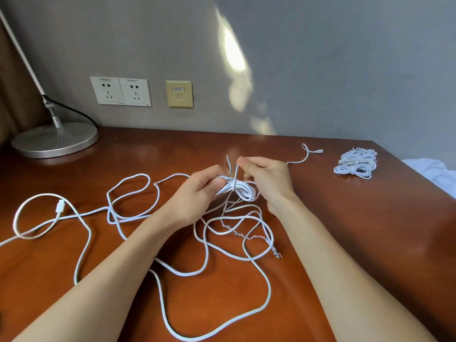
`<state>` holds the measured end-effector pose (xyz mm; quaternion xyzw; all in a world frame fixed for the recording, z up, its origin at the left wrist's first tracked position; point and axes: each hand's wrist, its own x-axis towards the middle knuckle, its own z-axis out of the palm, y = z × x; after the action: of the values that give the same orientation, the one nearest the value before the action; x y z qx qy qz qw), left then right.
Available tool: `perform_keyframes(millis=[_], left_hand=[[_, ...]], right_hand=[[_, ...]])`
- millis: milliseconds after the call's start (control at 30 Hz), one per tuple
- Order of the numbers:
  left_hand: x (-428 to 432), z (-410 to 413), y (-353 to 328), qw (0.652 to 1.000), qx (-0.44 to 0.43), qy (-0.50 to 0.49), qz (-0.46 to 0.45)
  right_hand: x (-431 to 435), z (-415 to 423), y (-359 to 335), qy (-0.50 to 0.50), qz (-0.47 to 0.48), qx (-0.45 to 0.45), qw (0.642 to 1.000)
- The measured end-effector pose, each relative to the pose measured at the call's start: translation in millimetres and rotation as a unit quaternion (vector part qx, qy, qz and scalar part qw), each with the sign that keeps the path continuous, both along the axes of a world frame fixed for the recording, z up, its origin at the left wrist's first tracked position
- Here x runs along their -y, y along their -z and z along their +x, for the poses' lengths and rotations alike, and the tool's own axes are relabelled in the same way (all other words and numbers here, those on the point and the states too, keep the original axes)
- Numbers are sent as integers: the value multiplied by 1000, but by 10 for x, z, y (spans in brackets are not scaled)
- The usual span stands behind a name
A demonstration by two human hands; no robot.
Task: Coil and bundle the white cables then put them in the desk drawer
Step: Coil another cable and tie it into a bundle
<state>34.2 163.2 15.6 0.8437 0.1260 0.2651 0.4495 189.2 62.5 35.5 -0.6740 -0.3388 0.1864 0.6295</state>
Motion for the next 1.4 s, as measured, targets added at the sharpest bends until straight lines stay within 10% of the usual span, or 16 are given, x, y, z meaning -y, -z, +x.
perform_keyframes(millis=[300,667,1400], left_hand=[[9,-15,-30,986,8,5,-166],[14,2,-112,938,121,-35,-322],[-158,95,90,965,28,-260,-4]], right_hand=[[-21,16,22,14,6,-37,999],[41,-95,44,-125,-141,162,969],[21,-159,19,-207,-117,255,937]])
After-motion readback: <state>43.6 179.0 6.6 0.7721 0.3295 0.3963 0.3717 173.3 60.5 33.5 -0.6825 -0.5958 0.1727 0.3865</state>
